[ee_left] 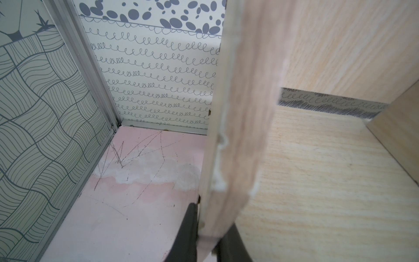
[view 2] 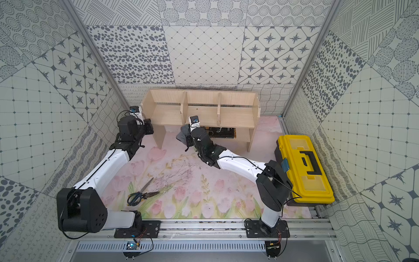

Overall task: Wipe the bookshelf clean with a cloth
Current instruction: Wipe the dust from the shelf.

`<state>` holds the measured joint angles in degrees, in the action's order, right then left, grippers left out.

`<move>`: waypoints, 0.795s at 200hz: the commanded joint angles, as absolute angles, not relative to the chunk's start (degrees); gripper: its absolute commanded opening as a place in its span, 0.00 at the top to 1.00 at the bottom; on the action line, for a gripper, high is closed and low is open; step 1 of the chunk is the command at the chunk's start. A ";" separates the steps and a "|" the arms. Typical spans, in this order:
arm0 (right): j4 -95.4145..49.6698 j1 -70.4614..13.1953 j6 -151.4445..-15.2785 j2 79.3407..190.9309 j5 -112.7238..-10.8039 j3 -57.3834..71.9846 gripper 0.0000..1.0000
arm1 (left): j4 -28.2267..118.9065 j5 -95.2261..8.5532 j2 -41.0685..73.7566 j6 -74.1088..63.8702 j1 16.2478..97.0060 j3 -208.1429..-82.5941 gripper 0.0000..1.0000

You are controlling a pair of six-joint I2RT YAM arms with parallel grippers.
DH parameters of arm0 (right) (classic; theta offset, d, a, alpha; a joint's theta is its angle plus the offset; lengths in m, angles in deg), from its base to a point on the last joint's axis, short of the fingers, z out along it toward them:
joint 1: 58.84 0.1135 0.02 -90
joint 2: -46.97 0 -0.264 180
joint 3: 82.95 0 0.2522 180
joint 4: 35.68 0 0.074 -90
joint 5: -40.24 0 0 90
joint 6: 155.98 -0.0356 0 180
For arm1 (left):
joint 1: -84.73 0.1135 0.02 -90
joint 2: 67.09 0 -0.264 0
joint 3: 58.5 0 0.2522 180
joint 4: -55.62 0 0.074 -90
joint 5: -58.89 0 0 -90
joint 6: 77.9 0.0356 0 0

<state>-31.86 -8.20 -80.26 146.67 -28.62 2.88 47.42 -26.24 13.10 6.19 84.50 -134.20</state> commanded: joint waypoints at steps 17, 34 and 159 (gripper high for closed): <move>-32.39 -7.67 -85.13 148.91 -29.71 -4.41 1.00 | 41.11 -35.73 14.82 -5.72 84.82 -134.59 1.00; -31.09 -8.17 -85.14 148.29 -28.16 -5.39 1.00 | 40.81 -36.40 14.62 -5.31 84.83 -134.64 1.00; -6.14 -26.21 -82.55 120.37 -28.56 13.32 1.00 | 40.18 -37.13 14.26 -6.88 85.24 -135.23 1.00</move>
<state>-10.13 -19.66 -81.24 120.47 -25.10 8.76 46.42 -27.40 13.49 6.01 84.87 -135.05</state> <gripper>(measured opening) 0.064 0.169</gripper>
